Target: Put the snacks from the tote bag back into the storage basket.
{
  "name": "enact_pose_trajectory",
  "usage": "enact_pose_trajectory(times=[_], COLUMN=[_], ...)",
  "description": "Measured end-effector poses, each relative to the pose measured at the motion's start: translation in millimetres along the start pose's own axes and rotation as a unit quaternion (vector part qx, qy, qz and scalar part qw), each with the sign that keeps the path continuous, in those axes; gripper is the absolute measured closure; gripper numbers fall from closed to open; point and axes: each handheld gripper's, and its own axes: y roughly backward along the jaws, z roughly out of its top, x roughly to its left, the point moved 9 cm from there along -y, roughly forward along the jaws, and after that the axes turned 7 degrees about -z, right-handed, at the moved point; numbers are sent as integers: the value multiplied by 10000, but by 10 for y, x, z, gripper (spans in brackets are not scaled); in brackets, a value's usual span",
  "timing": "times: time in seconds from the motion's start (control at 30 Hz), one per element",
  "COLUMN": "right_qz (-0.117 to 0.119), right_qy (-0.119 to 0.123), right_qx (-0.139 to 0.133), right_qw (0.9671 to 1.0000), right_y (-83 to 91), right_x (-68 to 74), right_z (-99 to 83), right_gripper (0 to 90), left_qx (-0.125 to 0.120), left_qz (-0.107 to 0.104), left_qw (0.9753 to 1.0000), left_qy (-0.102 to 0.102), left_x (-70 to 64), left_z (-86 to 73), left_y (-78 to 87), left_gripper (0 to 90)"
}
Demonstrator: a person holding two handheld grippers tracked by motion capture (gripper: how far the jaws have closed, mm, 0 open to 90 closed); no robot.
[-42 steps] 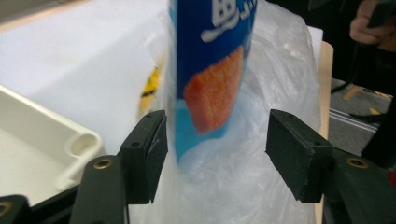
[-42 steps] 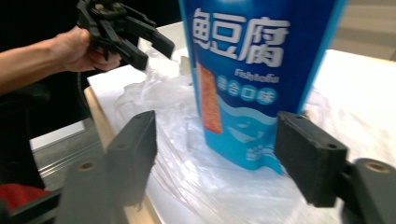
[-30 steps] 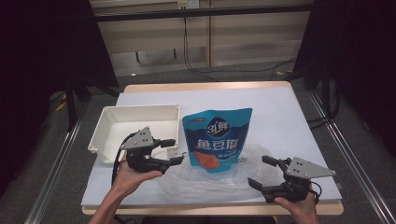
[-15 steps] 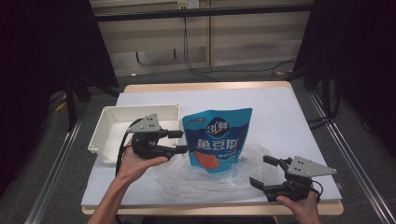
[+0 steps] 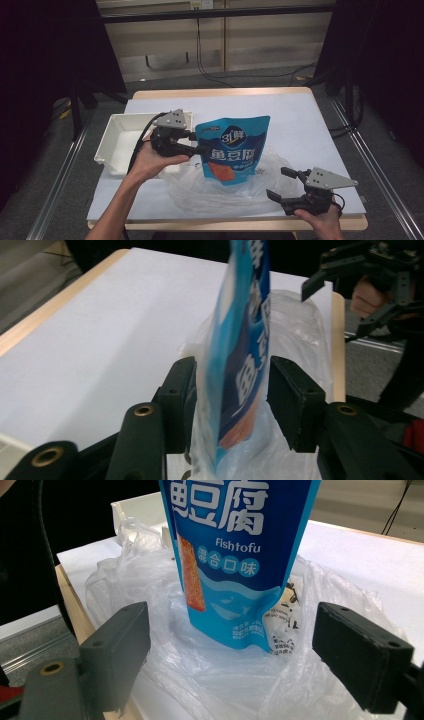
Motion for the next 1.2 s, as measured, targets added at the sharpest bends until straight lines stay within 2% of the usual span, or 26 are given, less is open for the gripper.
enact_pose_trajectory(times=[0.07, 0.13, 0.23, 0.4, 0.53, 0.6, 0.63, 0.73, 0.77, 0.8, 0.83, 0.93, 1.0, 1.07, 1.2], right_qz=[8, 7, 4, 1, 13, 18, 19, 10, 25, 28, 29, 37, 30, 30, 44], right_qy=[16, 4, 11, -29, -28, -17, -14, -49, -38, -45, -54, -43, -53, -45, -33], right_qx=[-10, 7, 14, 7, 35, 19, 23, 49, 40, 43, 43, 41, 57, 50, 51], right_qw=[10000, 10000, 10000, 10000, 10000, 10000, 10000, 10000, 10000, 10000, 10000, 10000, 10000, 10000, 10000], right_y=[-8, -9, -5, -5, -13, -13, -12, -9, -12, -12, -12, -15, -18, -20, -20], right_x=[4, 5, 3, -7, -11, -8, -10, -21, -21, -20, -19, -21, -27, -30, -28], right_z=[5, 2, 1, 2, -6, -3, -5, -15, -15, -16, -15, -17, -23, -22, -22], right_gripper=[152, 152, 152, 152, 152, 152, 152, 152, 152, 152, 149, 148, 148, 148, 148], left_qx=[33, 137, 314, 498, 505, 567, 576, 699, 683, 691, 621, 668, 777, 755, 747], left_qz=[-95, -37, -87, -230, -286, -328, -338, -319, -311, -327, -323, -388, -406, -385, -398], left_qw=[9999, 9999, 9995, 9985, 9983, 9978, 9978, 9970, 9971, 9970, 9975, 9970, 9961, 9963, 9964], left_qy=[-6, -19, -41, -41, -15, -73, -39, -130, -93, -114, -36, -80, -125, -100, -106], left_x=[-19, -6, 25, 25, 48, 72, 69, 76, 80, 87, 85, 80, 85, 100, 125], left_z=[35, 70, 90, 105, 140, 146, 149, 147, 152, 152, 160, 159, 152, 153, 143], left_y=[-20, -32, -34, -90, -177, -202, -222, -268, -280, -284, -301, -355, -369, -371, -364], left_gripper=[555, 597, 655, 584, 576, 594, 607, 625, 627, 624, 613, 556, 563, 616, 652])
